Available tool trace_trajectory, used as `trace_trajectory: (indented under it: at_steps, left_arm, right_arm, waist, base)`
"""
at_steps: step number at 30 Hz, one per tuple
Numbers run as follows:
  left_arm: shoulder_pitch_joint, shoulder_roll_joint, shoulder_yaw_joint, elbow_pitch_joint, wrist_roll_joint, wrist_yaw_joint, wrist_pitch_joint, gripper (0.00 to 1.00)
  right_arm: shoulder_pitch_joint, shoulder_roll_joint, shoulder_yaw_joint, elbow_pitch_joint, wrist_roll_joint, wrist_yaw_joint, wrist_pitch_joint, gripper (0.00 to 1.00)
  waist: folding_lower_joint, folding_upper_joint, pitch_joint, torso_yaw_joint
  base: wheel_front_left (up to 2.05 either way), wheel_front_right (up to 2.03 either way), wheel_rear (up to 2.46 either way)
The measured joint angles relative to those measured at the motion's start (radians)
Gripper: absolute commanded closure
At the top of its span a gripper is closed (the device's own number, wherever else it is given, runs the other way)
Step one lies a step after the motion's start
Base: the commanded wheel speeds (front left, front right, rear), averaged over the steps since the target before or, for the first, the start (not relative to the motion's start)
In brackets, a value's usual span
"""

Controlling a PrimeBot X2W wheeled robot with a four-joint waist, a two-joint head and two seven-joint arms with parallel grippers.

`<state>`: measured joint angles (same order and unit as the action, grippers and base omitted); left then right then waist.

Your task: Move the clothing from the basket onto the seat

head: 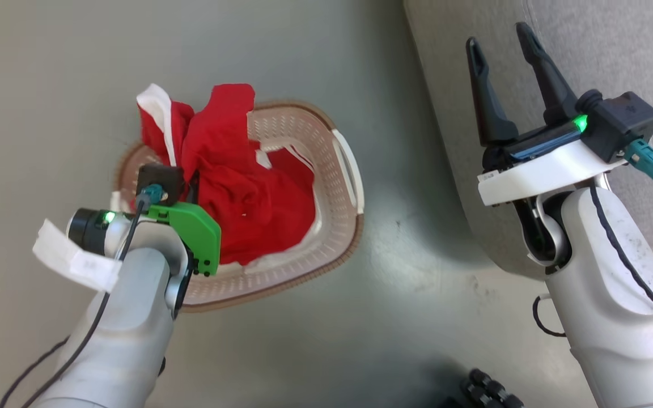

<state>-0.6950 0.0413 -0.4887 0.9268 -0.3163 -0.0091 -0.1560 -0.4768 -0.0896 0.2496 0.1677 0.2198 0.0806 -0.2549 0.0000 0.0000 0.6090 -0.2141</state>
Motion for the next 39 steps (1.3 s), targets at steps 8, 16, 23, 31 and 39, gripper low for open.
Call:
trace_trajectory:
  at_steps: [8, 16, 23, 31, 39]
  left_arm:
    - [0.040, -0.005, 0.005, -0.024, -0.056, -0.027, -0.061, 1.00]
    - [0.091, -0.005, 0.013, -0.073, -0.121, -0.054, -0.084, 1.00]
    - [0.113, -0.008, 0.017, -0.167, -0.166, -0.070, -0.093, 1.00]
    - [0.142, -0.008, 0.017, -0.303, -0.181, -0.078, -0.093, 1.00]
    - [0.167, -0.008, 0.021, -0.467, -0.171, -0.079, -0.093, 1.00]
  right_arm:
    - [0.053, -0.007, 0.009, 0.032, -0.003, 0.007, 0.000, 0.00]
    - [0.102, -0.006, 0.017, 0.074, -0.008, 0.015, 0.000, 0.00]
    - [0.160, -0.005, 0.024, 0.103, -0.008, 0.016, 0.000, 0.00]
    - [0.227, -0.004, 0.026, 0.127, -0.008, 0.016, 0.000, 0.00]
    - [0.275, -0.002, 0.049, 0.140, -0.008, 0.016, 0.000, 0.00]
  waist:
    - [0.0000, 0.0000, -0.096, 0.055]
    - [-0.0001, 0.0000, -0.201, 0.102]
    - [0.0000, 0.0000, -0.300, 0.127]
    - [-0.0001, 0.0000, -0.403, 0.147]
    - [-0.0001, 0.0000, -0.490, 0.166]
  base:
    - [0.00, 0.00, 0.00]
    - [0.00, 0.00, 0.00]
    - [0.00, 0.00, 0.00]
    - [0.00, 0.00, 0.00]
    - [0.00, 0.00, 0.00]
